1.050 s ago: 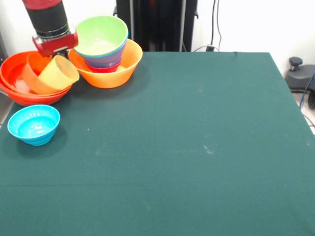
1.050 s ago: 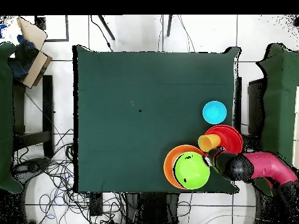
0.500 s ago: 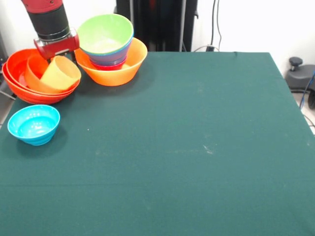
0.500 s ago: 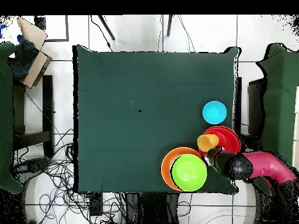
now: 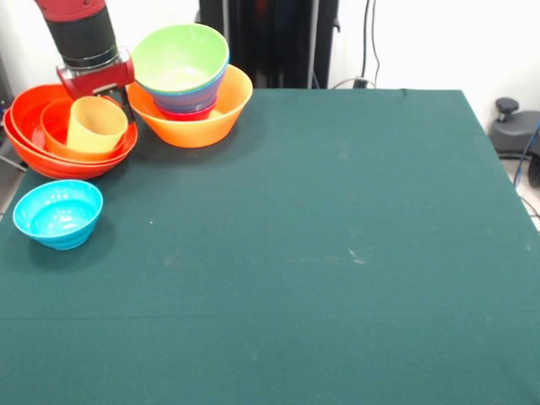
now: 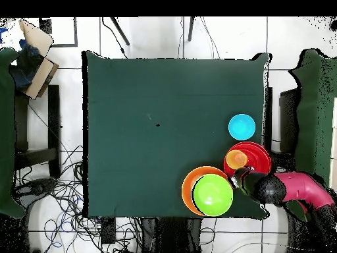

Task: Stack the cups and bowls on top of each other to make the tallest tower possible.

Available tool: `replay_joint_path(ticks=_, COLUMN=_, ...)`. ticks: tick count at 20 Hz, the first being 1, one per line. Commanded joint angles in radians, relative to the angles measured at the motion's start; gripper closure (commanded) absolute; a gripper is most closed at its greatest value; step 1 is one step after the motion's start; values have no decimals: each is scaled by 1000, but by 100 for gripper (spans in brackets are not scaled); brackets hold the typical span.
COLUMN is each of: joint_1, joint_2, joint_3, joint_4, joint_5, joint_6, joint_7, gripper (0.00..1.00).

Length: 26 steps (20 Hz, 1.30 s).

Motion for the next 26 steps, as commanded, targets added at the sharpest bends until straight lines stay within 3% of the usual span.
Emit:
replay_joint_path(ticks=1, joint_1=23, joint_2=65, joint_3=-44, joint_4=-55, joint_5=-33, joint_6=-16, joint_7=-241, gripper=0)
replay_joint_path(ticks=5, joint_1=17, joint_2=82, joint_3=-37, joint_4=-70, joint_5=-43, joint_6=-57, joint_7=-219, gripper=0)
replay_joint_path(ticks=6, joint_1=15, joint_2=82, joint_3=-35, joint_4=-70, joint_5=-46, joint_6=-63, joint_7=-215, gripper=100)
replay_joint_path(ticks=9, joint_1=21, joint_2=75, joint_3=-45, joint_4=-73, joint_5=-65, joint_6=-73, joint_7=-199, gripper=100)
replay_joint_path(ticks=17, joint_1=-11, joint_2=82, joint_3=-23, joint_4=-55, joint_5=-18, joint_6=-114, joint_7=-183, gripper=100)
replay_joint_path(ticks=20, joint_1=-42, joint_2=-23, joint_3=11, joint_4=29, joint_5=34, joint_6=-99, joint_7=-161, gripper=100)
replay_joint_path(ticks=23, joint_1=-89, joint_2=-186, joint_3=85, joint_4=149, joint_5=146, joint_6=-51, joint_7=-149, gripper=100)
replay_joint_path(ticks=26, joint_1=-107, joint_2=-273, joint_3=142, joint_4=198, joint_5=223, joint_6=-17, joint_7=-145, gripper=100)
